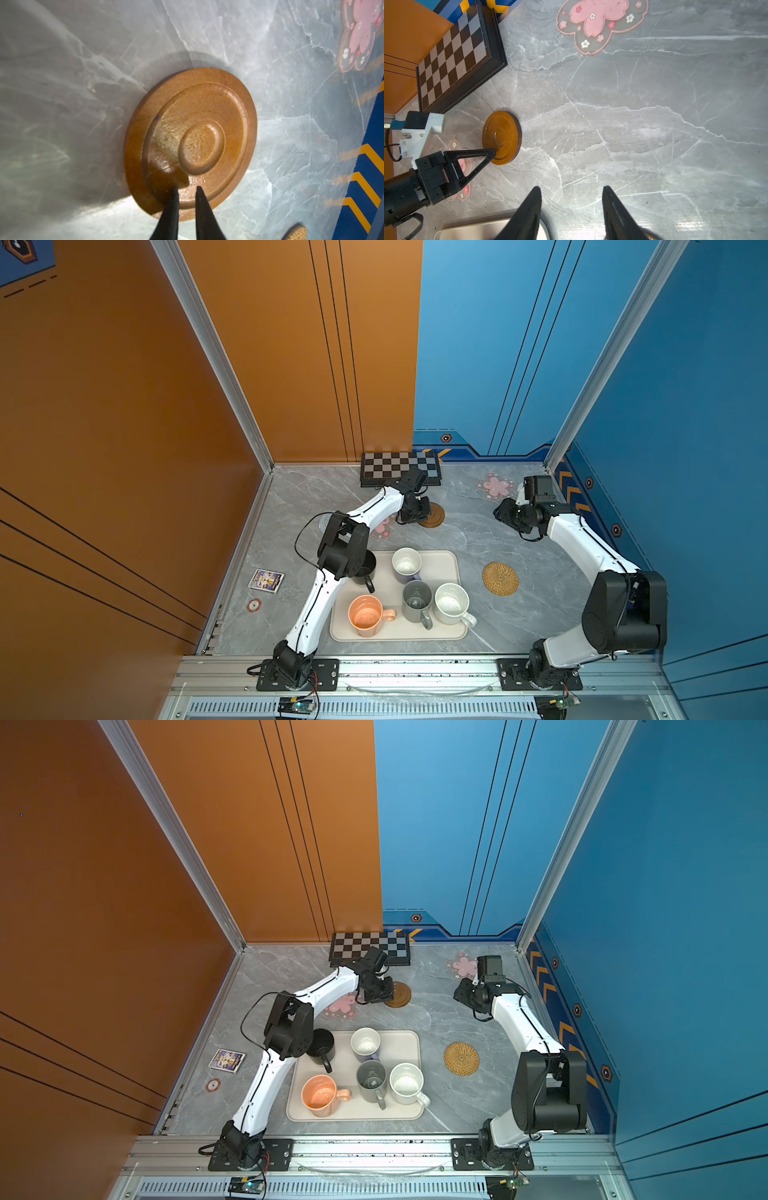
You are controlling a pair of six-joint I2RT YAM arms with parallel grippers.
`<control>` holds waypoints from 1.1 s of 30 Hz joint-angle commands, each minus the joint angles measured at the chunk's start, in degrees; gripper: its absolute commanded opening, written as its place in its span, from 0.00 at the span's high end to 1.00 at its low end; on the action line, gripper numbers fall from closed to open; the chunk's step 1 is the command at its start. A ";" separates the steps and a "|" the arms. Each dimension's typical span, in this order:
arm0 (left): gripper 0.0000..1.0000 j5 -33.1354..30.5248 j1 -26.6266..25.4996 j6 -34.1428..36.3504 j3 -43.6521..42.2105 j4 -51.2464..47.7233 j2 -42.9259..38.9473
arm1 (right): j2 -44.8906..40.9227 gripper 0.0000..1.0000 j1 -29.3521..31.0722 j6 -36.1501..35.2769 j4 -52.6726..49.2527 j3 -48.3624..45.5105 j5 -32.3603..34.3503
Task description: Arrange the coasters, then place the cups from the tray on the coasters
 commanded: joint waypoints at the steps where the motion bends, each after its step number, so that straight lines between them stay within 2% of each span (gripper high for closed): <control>1: 0.82 -1.76 0.13 2.60 -1.98 -7.11 -2.21 | 0.69 0.49 0.52 1.24 0.60 -1.16 -0.14; 12: 0.82 2.56 -0.72 5.29 -4.97 -8.91 -4.65 | 1.75 0.49 1.44 3.08 1.28 -0.88 0.43; 27: 0.81 11.10 -2.86 4.83 4.81 -8.83 3.95 | 2.63 0.49 1.97 2.80 1.28 -0.99 1.44; 33: 0.82 7.48 -2.35 5.03 5.95 -8.84 2.28 | 2.69 0.49 1.84 2.13 1.28 -1.16 1.57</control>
